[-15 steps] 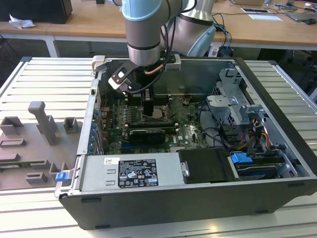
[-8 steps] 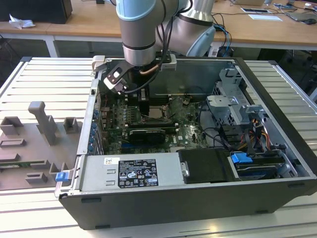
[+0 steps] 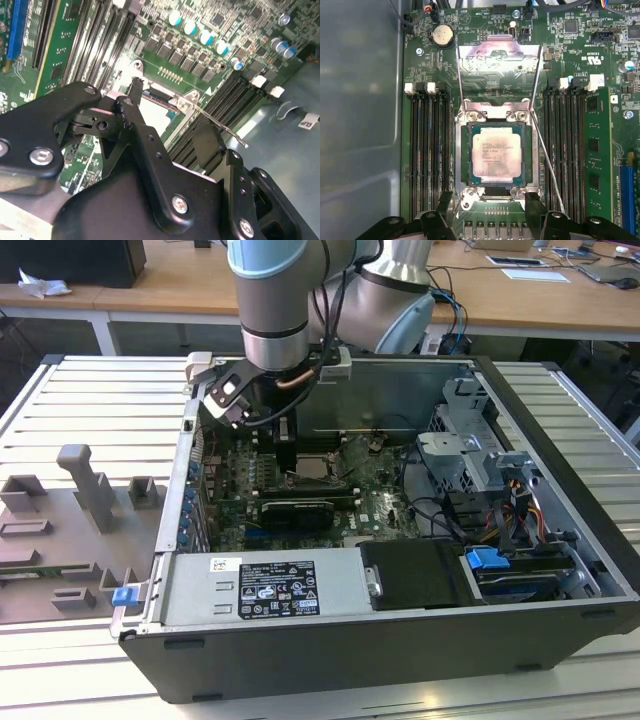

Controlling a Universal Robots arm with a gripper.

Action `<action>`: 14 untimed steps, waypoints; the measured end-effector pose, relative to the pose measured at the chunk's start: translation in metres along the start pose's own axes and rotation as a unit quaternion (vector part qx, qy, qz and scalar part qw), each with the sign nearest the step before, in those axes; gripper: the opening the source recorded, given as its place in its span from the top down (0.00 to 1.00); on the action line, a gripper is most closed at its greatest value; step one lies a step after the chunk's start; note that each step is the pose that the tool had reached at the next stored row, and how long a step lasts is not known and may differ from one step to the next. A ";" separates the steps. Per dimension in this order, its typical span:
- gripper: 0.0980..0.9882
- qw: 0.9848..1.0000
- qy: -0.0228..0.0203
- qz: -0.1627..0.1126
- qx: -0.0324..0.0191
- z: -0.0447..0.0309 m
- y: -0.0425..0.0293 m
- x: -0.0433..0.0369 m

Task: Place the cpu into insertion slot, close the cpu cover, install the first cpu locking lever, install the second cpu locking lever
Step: 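Place the cpu into insertion slot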

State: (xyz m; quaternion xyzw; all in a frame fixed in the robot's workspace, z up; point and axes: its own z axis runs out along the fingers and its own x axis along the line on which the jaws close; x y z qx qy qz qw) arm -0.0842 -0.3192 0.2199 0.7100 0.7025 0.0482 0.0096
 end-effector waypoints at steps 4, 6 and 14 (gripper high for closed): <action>0.36 1.000 0.000 0.000 0.000 -0.0041 0.0002 0.0001; 0.36 1.000 0.000 0.000 0.001 -0.0103 0.0007 0.0005; 0.37 1.000 0.000 0.000 0.004 -0.0105 0.0169 0.0007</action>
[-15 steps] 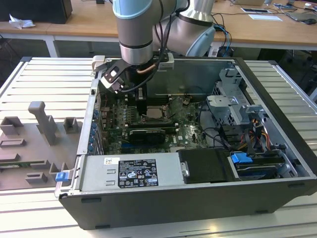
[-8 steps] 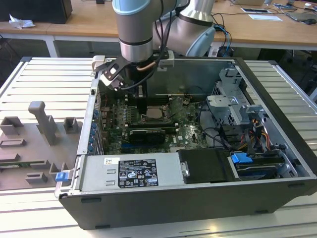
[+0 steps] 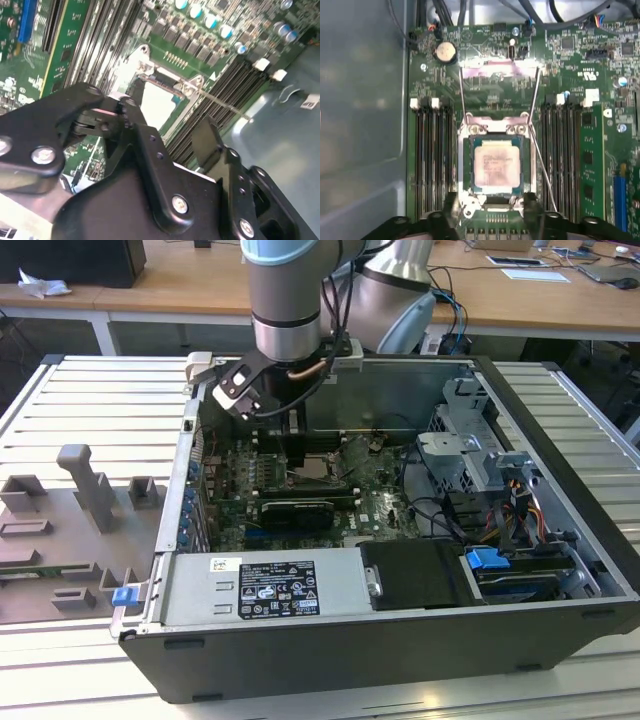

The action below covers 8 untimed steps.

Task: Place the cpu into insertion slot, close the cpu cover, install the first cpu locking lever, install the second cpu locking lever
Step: 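Place the cpu into insertion slot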

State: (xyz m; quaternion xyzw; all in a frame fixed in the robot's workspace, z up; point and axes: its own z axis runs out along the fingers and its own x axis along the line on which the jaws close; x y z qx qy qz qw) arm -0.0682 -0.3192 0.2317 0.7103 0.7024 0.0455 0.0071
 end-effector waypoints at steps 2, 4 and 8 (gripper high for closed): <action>0.52 1.000 0.000 0.000 0.000 0.0003 0.0043 0.0001; 0.65 1.000 -0.001 0.000 0.000 0.0004 0.0075 -0.0014; 0.93 1.000 -0.001 0.000 0.000 0.0007 0.0109 -0.0030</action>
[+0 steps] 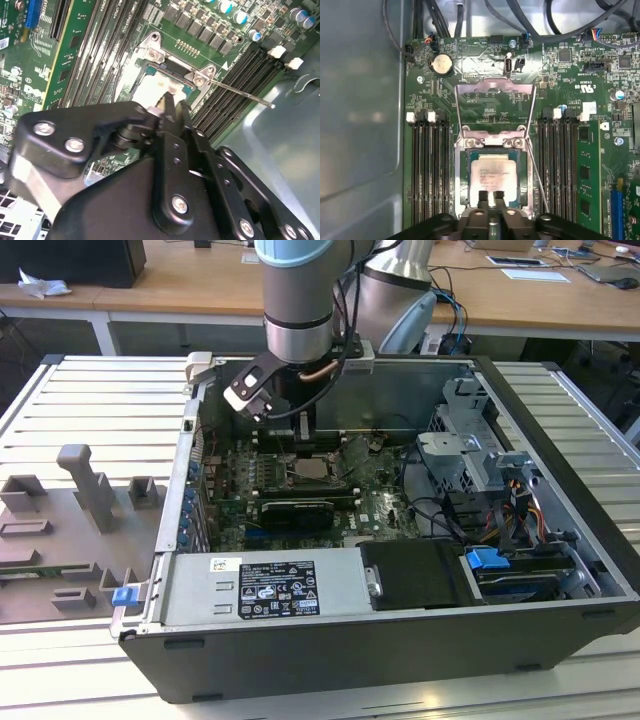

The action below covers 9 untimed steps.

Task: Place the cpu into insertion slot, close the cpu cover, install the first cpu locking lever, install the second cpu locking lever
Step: 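Place the cpu into insertion slot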

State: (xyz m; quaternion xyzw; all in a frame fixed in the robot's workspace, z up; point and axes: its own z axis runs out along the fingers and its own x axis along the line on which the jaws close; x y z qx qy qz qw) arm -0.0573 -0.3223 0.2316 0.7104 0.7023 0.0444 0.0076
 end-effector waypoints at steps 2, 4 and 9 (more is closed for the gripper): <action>0.99 1.000 0.000 0.000 0.000 0.0001 0.0017 -0.0002; 0.99 1.000 0.000 0.000 0.000 0.0003 0.0034 -0.0001; 0.99 1.000 0.000 0.000 0.001 0.0007 0.0094 -0.0001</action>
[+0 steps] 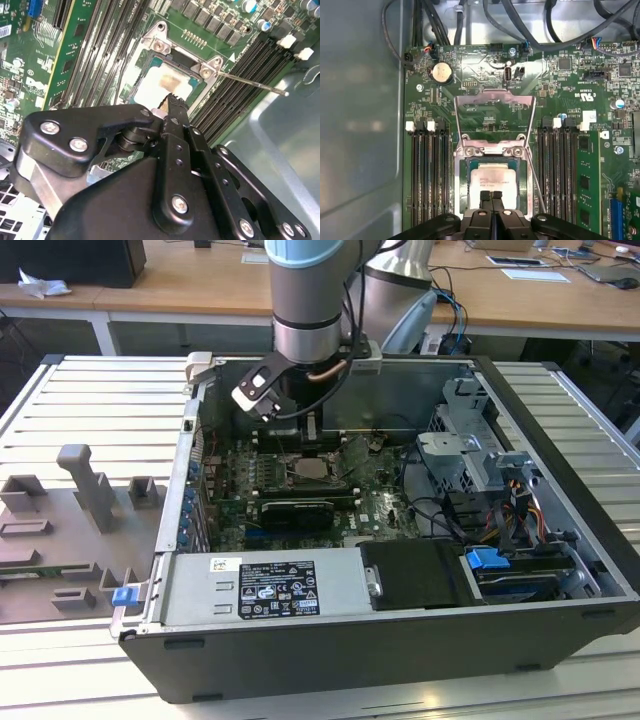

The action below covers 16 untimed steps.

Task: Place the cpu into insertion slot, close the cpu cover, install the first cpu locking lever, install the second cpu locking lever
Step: 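Place the cpu into insertion slot, then close the cpu cover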

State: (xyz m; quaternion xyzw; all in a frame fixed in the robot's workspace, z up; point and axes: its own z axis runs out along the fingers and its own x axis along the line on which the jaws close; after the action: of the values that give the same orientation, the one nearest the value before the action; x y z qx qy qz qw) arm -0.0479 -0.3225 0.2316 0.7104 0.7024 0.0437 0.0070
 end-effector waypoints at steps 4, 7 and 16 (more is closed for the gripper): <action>0.99 1.000 0.000 0.000 0.000 0.0002 0.0034 0.0000; 0.99 1.000 0.000 0.000 0.003 0.0010 0.0141 -0.0001; 0.99 1.000 0.000 0.001 0.011 -0.0256 0.0303 0.0014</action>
State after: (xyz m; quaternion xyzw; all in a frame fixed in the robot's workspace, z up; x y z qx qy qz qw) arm -0.0195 -0.3228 0.2593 0.7108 0.7025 0.0357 -0.0009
